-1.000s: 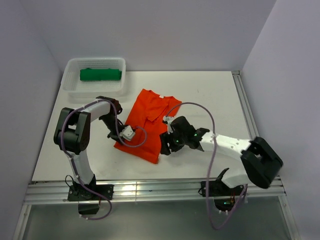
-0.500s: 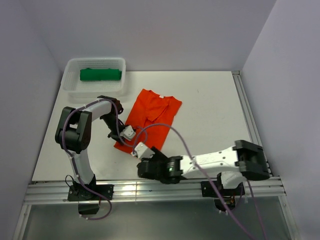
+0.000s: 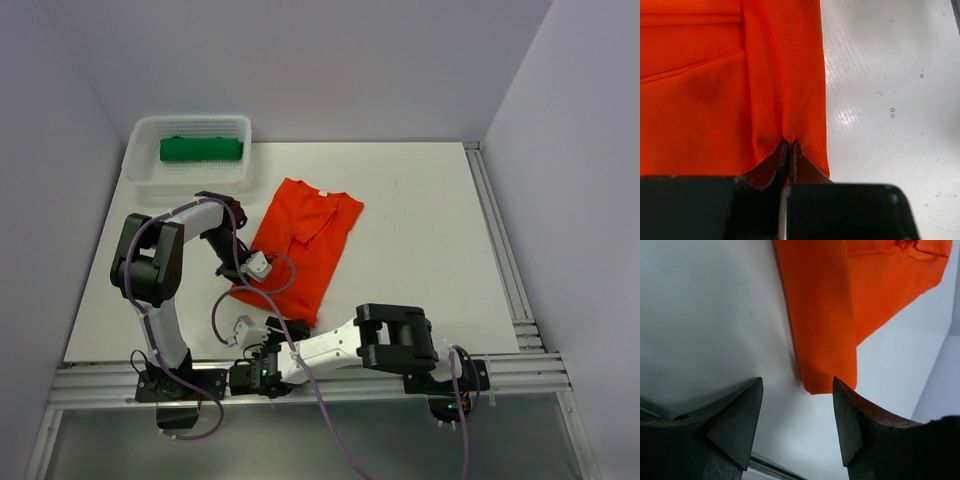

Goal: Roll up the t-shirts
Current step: Roll the tshirt

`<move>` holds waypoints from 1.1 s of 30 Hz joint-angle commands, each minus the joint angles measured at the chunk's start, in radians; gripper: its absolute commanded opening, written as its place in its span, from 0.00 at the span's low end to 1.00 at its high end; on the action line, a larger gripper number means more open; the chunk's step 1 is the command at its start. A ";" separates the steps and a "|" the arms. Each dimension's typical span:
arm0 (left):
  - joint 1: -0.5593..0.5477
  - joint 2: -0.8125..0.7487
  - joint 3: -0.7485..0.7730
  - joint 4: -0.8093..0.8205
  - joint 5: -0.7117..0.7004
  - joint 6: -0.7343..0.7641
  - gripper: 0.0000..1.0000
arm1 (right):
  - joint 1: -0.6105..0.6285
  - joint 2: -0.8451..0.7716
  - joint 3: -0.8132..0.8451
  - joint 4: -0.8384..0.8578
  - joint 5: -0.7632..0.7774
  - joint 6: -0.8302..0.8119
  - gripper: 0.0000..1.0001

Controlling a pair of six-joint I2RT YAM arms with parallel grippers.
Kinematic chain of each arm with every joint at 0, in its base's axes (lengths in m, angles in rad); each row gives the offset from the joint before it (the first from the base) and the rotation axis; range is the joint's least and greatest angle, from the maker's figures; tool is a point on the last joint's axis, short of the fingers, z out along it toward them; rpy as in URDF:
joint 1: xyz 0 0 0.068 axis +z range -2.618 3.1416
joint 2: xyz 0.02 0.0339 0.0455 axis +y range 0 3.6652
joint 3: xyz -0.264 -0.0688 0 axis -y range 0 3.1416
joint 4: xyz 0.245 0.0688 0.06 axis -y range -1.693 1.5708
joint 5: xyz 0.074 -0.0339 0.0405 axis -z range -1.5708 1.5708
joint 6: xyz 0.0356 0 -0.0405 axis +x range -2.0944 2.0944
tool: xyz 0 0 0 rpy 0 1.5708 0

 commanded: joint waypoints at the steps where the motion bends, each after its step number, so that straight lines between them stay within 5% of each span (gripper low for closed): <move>1: -0.012 0.041 -0.029 0.052 -0.047 0.020 0.00 | -0.030 0.020 0.041 -0.059 0.081 0.035 0.65; 24: -0.012 0.047 -0.031 0.046 -0.059 0.030 0.00 | -0.070 0.250 0.052 0.079 0.140 -0.041 0.60; 25: -0.012 0.046 -0.031 0.047 -0.059 0.029 0.00 | -0.071 0.258 0.048 0.091 0.131 -0.047 0.57; 31: -0.012 0.043 -0.035 0.050 -0.059 0.029 0.01 | -0.091 0.214 0.016 0.148 0.076 -0.066 0.00; 33: -0.012 0.038 -0.032 0.052 -0.050 0.027 0.03 | -0.094 0.186 0.004 0.174 0.024 -0.078 0.00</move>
